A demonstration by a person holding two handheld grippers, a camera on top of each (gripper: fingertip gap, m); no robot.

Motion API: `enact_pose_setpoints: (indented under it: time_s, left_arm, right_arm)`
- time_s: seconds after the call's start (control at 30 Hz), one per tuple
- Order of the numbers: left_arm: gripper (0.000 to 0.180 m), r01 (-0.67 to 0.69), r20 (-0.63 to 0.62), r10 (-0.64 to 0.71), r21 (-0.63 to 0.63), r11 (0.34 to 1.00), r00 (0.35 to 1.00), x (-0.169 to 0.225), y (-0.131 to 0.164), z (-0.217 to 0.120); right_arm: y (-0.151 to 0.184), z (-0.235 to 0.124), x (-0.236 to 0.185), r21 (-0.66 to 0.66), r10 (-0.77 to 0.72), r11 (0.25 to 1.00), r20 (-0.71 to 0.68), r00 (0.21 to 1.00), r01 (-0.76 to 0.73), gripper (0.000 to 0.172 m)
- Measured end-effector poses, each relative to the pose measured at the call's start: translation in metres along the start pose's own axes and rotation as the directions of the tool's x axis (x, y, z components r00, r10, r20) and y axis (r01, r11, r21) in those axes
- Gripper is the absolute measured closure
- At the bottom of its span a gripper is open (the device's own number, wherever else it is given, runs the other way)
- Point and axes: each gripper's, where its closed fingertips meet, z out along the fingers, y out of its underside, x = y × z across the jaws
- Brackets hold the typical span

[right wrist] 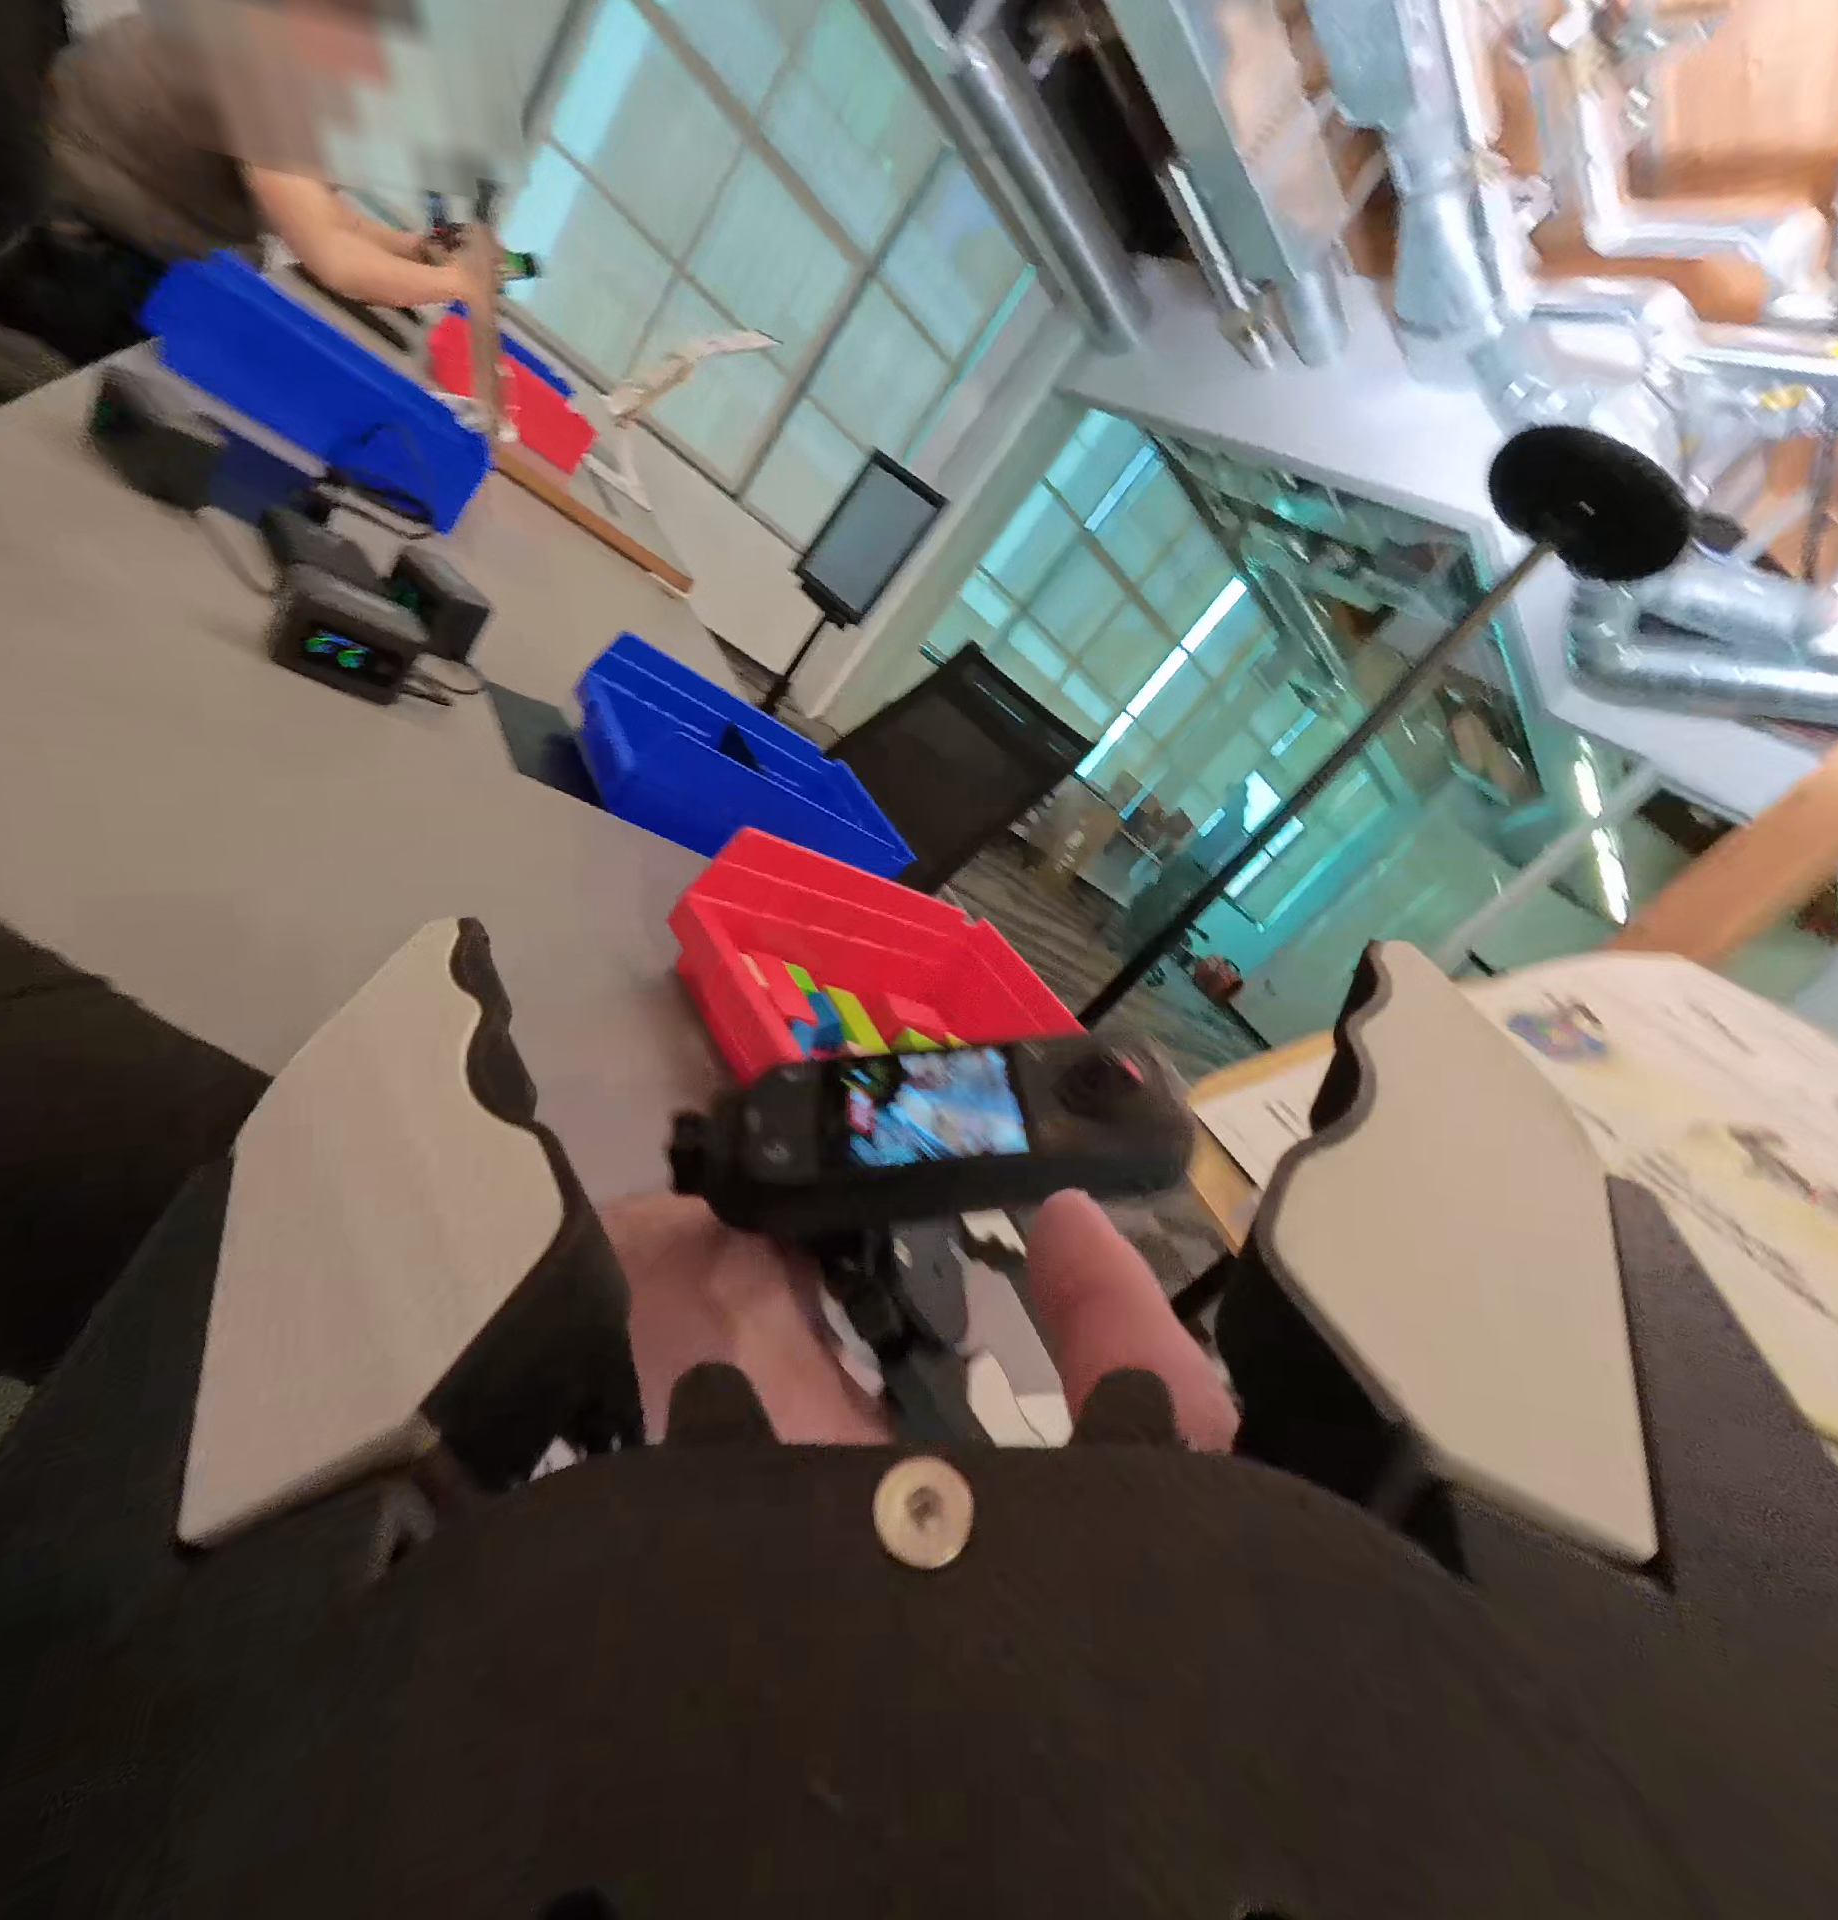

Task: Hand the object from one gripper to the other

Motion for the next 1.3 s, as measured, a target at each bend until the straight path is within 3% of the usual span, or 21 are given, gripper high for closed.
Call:
enact_pose_setpoints:
  time_s: [0.13,0.5,0.7,0.97,1.03,1.1,1.2,1.3]
  left_arm:
    - [0.088,-0.097,0.03,0.098,-0.044,0.994,0.995,0.004,0.004,0.001]
    - [0.084,-0.14,0.024,0.143,-0.089,0.986,0.989,0.012,0.009,0.005]
    - [0.083,-0.106,0.014,0.108,-0.074,0.992,0.994,0.01,0.007,0.005]
    - [0.081,-0.032,-0.003,0.032,-0.042,0.999,0.999,0.004,0.003,0.003]
    - [0.08,0.035,-0.039,-0.034,0.024,0.999,0.999,0.002,-0.008,-0.001]
    - [0.078,0.19,-0.106,-0.174,0.175,0.966,0.979,-0.005,-0.036,-0.019]
    - [0.081,0.28,-0.176,-0.22,0.496,0.822,0.959,-0.024,-0.092,-0.075]
    - [0.075,0.221,-0.192,-0.12,0.691,0.688,0.974,-0.013,-0.129,-0.13]
  right_arm:
    - [0.003,0.015,-0.031,-0.038,-0.049,0.998,0.081,0.996,0.052,0.026]
    - [0.036,0.025,-0.039,-0.162,-0.048,0.985,0.114,0.992,0.066,0.026]
    - [0.005,0.003,-0.004,-0.059,-0.051,0.997,-0.023,0.998,0.049,0.029]
    - [0.059,-0.034,0.072,-0.101,0.133,0.981,-0.272,0.953,-0.166,0.035]
    - [0.096,-0.051,0.097,-0.183,0.157,0.953,-0.391,0.907,-0.243,0.041]
    - [0.143,-0.07,0.116,-0.296,0.159,0.895,-0.489,0.858,-0.335,0.044]
    - [0.209,-0.1,0.126,-0.486,0.092,0.759,-0.578,0.811,-0.433,0.043]
    - [0.236,-0.111,0.123,-0.57,0.05,0.683,-0.588,0.807,-0.457,0.047]
